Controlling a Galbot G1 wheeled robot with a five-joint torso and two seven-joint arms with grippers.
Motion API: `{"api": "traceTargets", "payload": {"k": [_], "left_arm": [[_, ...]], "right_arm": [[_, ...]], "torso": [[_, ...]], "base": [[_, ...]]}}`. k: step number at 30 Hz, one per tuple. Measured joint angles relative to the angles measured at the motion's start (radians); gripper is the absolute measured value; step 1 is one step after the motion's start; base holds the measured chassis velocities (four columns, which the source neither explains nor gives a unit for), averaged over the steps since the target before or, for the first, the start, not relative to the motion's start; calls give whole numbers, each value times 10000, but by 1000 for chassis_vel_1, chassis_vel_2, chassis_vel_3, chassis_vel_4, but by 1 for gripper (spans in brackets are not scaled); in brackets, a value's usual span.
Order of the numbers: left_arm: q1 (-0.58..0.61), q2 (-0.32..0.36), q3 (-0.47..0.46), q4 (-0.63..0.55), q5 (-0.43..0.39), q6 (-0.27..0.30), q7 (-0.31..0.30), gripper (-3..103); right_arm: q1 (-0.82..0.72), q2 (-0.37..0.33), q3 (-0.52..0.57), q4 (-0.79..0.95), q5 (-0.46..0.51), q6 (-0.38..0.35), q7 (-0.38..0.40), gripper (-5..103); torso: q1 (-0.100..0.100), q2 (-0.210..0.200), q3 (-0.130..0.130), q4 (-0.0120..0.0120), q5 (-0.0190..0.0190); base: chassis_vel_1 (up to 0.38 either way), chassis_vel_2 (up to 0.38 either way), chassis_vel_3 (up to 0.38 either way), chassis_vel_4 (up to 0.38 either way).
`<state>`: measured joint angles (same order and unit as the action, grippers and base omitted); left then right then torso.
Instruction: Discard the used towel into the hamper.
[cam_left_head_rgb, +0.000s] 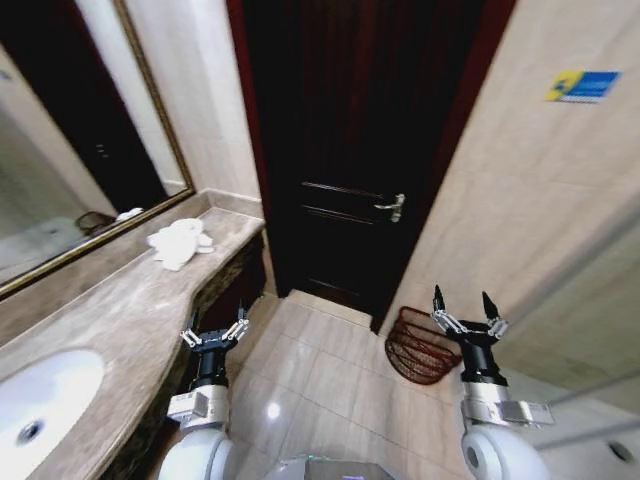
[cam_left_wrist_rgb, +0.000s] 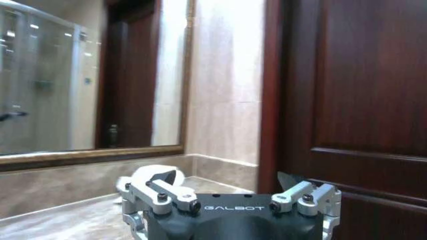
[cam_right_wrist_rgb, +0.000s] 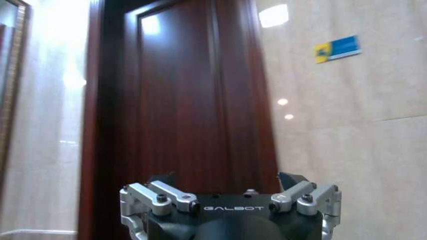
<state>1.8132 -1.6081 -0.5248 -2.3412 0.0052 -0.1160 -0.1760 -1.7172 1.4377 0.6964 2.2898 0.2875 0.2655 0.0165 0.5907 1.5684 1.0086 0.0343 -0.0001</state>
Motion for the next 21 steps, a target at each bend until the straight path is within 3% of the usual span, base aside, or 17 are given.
{"api": "traceTargets", "payload": {"k": [12,15,21], "left_arm": [[-61,0,-104,161,250,-21,-113,99],[-78,0,-238,338,232,-489,-2,100],[-92,0,-329,441,468,-769,122,100]], "right_arm": [[37,-91,-5,84,2,-249,39,100],[5,-112,5,149,3,-395,-79,100],[9,-152,23,191,3,-507,-180,100]], "torso": [[0,0,0,2,0],[0,0,0,2,0],[-1,0,0,-1,0]], "base": [[123,113,124,120],[63,84,73,61],[9,14,7,7]]}}
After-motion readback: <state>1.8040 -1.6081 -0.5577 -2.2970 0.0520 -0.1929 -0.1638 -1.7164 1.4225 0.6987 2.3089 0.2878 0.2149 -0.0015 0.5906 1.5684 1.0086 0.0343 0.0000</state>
